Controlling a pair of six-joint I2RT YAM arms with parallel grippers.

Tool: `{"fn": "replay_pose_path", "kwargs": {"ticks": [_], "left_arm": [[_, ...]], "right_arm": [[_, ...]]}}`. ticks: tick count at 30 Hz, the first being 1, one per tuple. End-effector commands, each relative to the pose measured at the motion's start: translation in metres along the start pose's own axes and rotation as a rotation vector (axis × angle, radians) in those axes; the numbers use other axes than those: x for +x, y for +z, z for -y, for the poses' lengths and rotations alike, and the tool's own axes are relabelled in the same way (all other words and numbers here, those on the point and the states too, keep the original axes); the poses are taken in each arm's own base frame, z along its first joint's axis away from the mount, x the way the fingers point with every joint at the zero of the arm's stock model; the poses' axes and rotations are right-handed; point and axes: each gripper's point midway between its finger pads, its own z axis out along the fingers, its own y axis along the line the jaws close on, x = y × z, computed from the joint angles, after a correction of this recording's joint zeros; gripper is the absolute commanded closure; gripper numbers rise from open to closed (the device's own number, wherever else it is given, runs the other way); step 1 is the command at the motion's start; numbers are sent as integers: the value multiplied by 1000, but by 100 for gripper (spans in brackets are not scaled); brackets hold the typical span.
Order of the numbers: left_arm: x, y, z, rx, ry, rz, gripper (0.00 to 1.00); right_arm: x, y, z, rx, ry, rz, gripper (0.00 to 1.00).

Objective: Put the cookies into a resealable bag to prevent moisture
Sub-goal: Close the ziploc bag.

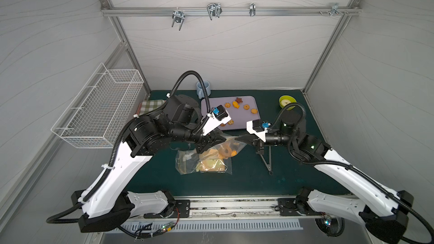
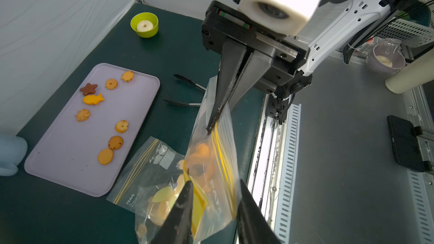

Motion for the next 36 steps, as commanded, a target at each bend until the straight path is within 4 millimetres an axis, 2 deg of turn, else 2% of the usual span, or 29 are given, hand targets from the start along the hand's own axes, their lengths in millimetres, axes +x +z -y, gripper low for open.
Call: {"fn": "replay_pose_path", "kwargs": {"ticks": [1,8,12,14,18,19,20,21,23,26,28,33,36], "left_arm": [[-11,-5,4,12,43,53,67],[-7,0,5,29,39,35,69],[-7,-2,5,22,45,40,85],[-7,-3,4,19,48,42,99],[-9,-4,6,25,51,47,100],[-9,-4,7,29,52,47,100],[-8,-4,7,35,49,42,100],[-8,-3,8,40,50,41,100],[-8,-2,8,45,48,36,100],[-9,0,8,51,48,37,100],[-10,0,8,50,47,38,100],[-11,0,8,52,46,39,100],[-11,1,8,51,45,36,100]], "right_arm": [[-14,-9,-2,9,-25,28,100],[-17,-10,-2,6,-22,36,100],[-16,-9,-1,10,-21,33,100],[-15,-9,-1,11,-20,31,100],[-16,-9,-1,10,-22,37,100],[-17,-9,-2,1,-26,43,88],[-20,-9,-4,-14,-33,55,64],[-25,-8,-6,-32,-37,66,52],[-32,-5,-9,-71,-39,83,45],[-41,1,-11,-100,-53,94,45],[-46,4,-12,-111,-63,104,49],[-47,14,-13,-141,-62,98,61],[-46,16,-15,-154,-61,96,63]]}}
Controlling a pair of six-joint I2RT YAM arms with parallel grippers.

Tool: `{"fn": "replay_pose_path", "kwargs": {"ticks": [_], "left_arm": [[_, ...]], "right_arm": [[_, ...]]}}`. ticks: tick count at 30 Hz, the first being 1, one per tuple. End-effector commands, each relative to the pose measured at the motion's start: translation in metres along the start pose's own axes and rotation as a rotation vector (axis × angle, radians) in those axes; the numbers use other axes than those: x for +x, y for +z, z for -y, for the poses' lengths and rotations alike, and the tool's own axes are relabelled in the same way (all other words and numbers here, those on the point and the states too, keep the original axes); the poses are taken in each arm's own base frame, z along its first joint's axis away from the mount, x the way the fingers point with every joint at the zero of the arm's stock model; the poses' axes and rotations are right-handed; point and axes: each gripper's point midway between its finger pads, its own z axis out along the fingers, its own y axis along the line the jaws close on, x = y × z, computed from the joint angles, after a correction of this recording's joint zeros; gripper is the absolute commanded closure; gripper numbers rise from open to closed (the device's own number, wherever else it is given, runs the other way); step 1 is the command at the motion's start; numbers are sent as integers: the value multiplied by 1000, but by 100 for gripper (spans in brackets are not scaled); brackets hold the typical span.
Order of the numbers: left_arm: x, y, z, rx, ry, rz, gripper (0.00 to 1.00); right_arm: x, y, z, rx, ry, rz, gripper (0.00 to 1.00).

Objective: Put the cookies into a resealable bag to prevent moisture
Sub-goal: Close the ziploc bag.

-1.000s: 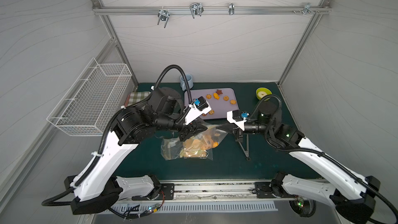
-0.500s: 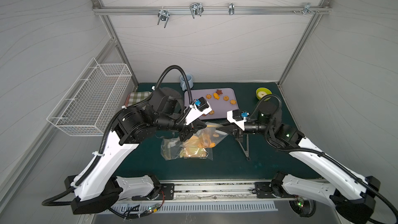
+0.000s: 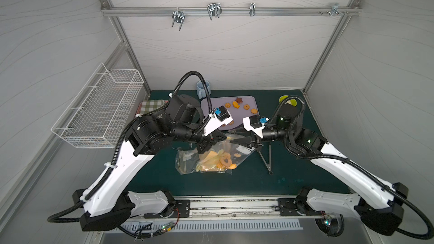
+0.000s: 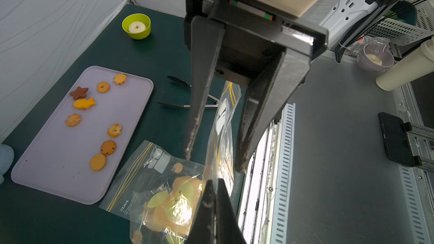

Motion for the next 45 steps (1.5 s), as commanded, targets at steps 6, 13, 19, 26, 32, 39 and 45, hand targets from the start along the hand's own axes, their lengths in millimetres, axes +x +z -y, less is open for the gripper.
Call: {"fn": "replay_pose_path", "kwargs": {"ticks": [6,13,19,26,32,39,45], "left_arm": [[-11,-4,4,17,35,38,100],[-10,-4,3,16,32,34,100],[-10,-6,4,11,33,38,100],[-10,-8,3,1,36,42,100],[-10,-9,3,-1,37,45,100],[-9,-10,3,-4,36,43,100],[-9,-11,3,-9,39,44,100]], "right_arm": [[-9,4,-8,-40,-40,23,70],[-6,4,-5,-18,-39,15,100],[-1,4,-6,-20,-39,8,63],[7,3,-3,13,-25,-18,86],[14,0,-1,51,-22,-39,100],[20,-4,-1,79,-25,-41,100],[25,-6,-2,91,-25,-50,56]]}}
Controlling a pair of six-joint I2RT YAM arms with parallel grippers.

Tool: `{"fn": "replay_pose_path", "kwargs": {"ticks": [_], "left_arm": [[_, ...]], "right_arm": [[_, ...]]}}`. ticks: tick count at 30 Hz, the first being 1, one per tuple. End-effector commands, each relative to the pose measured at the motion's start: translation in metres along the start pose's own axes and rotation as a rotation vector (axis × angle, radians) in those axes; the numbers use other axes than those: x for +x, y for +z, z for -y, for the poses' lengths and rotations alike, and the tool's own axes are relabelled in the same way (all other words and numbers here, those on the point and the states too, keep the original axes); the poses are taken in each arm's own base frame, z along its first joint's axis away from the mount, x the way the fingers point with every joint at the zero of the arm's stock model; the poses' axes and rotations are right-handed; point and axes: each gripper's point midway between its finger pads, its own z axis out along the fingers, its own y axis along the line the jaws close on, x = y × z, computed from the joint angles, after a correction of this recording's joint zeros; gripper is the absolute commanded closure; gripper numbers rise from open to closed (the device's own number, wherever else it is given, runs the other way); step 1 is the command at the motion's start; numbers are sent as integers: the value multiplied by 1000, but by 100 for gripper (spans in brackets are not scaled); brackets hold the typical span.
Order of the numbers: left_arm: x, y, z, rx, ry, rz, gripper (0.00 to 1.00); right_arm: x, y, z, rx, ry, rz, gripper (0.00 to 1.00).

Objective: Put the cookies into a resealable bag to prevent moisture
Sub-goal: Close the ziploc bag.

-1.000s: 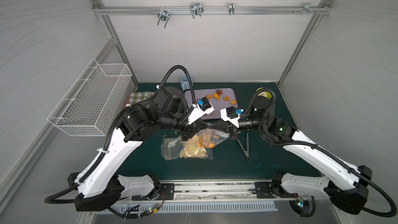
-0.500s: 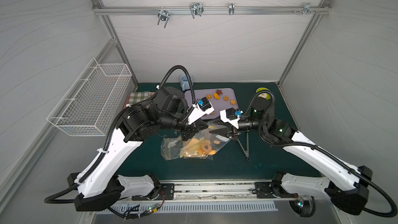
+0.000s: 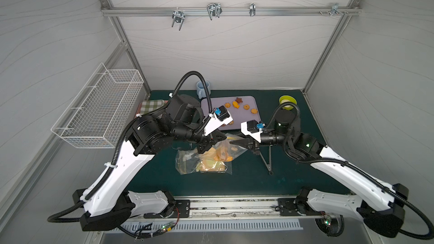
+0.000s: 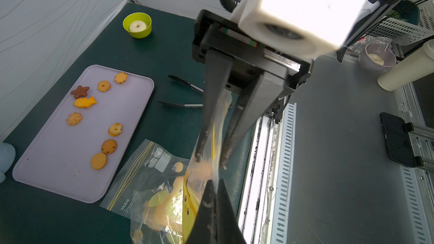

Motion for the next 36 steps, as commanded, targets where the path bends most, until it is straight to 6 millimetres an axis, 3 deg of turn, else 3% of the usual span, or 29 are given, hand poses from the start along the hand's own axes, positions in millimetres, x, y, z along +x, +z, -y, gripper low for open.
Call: {"fn": "replay_pose_path", "kwargs": {"ticks": [1,2,5,6,7,8,10,13,14,15,16,23,28,32,36], "left_arm": [[-9,-12,4,-6,40,48,100],[-9,-12,4,-6,40,47,100],[-9,-13,3,-13,43,49,100],[-9,-13,3,-16,43,49,100],[-9,-14,3,-18,43,49,100],[-9,-14,3,-20,44,50,100],[-9,-15,3,-20,44,51,100],[-9,-16,3,-22,45,51,100],[-9,-16,3,-20,45,51,100],[-9,-16,3,-22,47,51,100],[-9,-15,3,-22,47,50,100],[-10,-25,-1,-67,57,61,100],[-9,-35,0,-89,62,70,100],[-6,-36,-1,-102,64,61,100],[-6,-37,-1,-100,68,61,100]], "right_arm": [[-3,-6,-3,22,-24,13,86],[-1,-7,-3,28,-17,4,100],[2,-10,-2,38,-20,-12,97],[3,-11,-3,43,-26,-12,70],[4,-12,-2,53,-31,-11,57],[6,-13,-1,68,-32,-13,60],[9,-16,-1,78,-21,-27,100],[13,-19,0,80,-4,-41,100],[13,-20,0,87,-10,-38,77],[14,-21,0,93,-13,-35,60],[15,-22,0,103,-15,-31,55],[33,-32,0,153,6,-95,52],[48,-47,-3,196,36,-145,61],[47,-58,-8,217,42,-141,69],[52,-60,-12,205,46,-164,66]]}}
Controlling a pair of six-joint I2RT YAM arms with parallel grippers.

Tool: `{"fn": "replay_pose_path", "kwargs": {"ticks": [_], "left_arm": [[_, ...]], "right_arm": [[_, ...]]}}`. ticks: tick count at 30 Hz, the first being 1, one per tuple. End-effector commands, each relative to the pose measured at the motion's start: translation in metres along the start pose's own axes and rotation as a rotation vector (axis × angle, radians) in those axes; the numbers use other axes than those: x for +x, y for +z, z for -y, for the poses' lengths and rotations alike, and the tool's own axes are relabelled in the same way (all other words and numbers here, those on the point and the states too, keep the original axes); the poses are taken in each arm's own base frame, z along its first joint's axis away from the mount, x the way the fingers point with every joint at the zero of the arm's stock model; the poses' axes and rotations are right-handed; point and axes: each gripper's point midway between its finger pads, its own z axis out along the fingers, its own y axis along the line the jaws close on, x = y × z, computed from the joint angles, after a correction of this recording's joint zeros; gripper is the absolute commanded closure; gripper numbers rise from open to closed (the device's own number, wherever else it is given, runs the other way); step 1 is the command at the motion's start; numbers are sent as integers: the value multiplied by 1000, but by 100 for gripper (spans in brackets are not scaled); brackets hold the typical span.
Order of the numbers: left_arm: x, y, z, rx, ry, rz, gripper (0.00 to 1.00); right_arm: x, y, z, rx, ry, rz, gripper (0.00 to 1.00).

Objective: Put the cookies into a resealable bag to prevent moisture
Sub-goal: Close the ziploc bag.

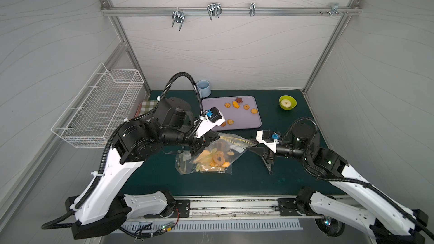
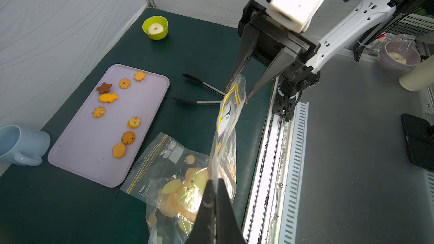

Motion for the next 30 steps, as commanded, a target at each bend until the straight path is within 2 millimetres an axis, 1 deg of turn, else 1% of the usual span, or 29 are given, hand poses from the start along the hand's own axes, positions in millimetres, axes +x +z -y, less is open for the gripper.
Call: {"fn": "replay_pose_path", "kwargs": {"ticks": [1,4,7,11,12,13,14,15,19,20,21,22,23,24,25,26,29,30], "left_arm": [[-13,-11,0,-18,46,51,100],[-13,-11,0,-15,46,51,100],[-13,-11,0,-18,48,52,100],[-12,-11,0,-18,47,49,100],[-13,-11,0,-17,48,50,100],[-13,-11,0,-18,47,50,100],[-13,-11,0,-19,47,50,100],[-13,-11,0,-18,48,51,100],[-13,-11,0,-16,48,51,100],[-13,-11,0,-16,49,50,100],[-13,-10,0,-13,49,49,100],[-13,-10,0,-13,48,49,100],[-13,-10,0,-12,49,49,100],[-13,-10,0,-11,48,50,100],[-13,-9,0,-11,48,49,100],[-13,-9,0,-9,46,48,100],[-13,-9,1,-7,47,49,100],[-14,-9,1,-6,47,51,100]], "right_arm": [[13,-2,-2,-8,9,-56,64],[20,0,-2,-13,15,-87,64],[23,0,0,-5,16,-96,65],[24,-1,2,8,16,-95,72],[24,-1,3,10,16,-96,75],[24,-1,3,12,16,-95,80],[24,-1,3,14,17,-96,89],[24,-2,4,21,18,-94,100],[22,-3,4,14,20,-85,100],[21,-3,3,9,17,-80,83],[20,-3,3,9,15,-75,63],[19,-3,3,8,16,-68,59],[19,-2,2,7,18,-65,59],[18,-2,3,8,19,-61,64],[17,-2,2,3,21,-57,88],[17,-2,3,3,27,-57,100],[16,-1,3,-6,32,-54,100],[16,-1,2,-8,31,-51,90]]}}
